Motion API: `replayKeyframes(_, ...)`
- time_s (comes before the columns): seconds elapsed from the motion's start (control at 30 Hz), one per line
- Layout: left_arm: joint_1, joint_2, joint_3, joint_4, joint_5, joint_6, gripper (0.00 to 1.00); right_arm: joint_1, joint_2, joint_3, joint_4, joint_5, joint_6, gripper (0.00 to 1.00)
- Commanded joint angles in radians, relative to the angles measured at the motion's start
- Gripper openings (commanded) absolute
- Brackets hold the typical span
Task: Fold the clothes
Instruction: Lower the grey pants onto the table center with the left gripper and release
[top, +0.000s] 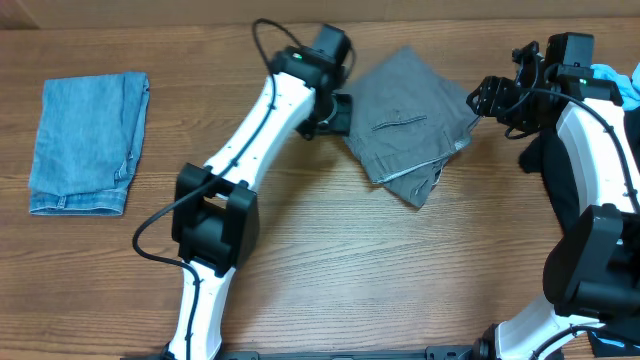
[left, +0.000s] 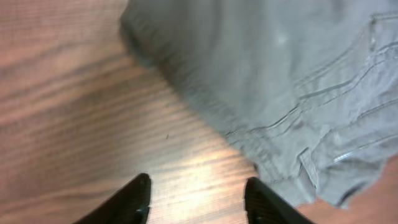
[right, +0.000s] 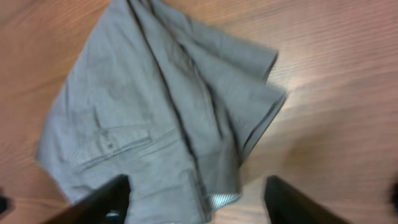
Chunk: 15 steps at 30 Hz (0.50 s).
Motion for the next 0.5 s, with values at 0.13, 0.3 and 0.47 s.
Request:
replayKeyframes(0.13,-0.053,0.032,-0.005,0.000,0.127,-0.073,0.55,-0.002,-0.039,0.002,0.090,0.084,-0.163,0.75)
replayKeyframes(0.3,-0.083,0.055,-0.005,-0.024,0.132,-0.078,0.46,-0.002,-0.039,0.002,0.088,0.084,-0.265,0.60)
replayKeyframes(0.47,-0.074,0.053,-0.005,-0.070,0.132,-0.091,0.47,-0.002,-0.002,0.002,0.126,0.069,-0.370,0.79)
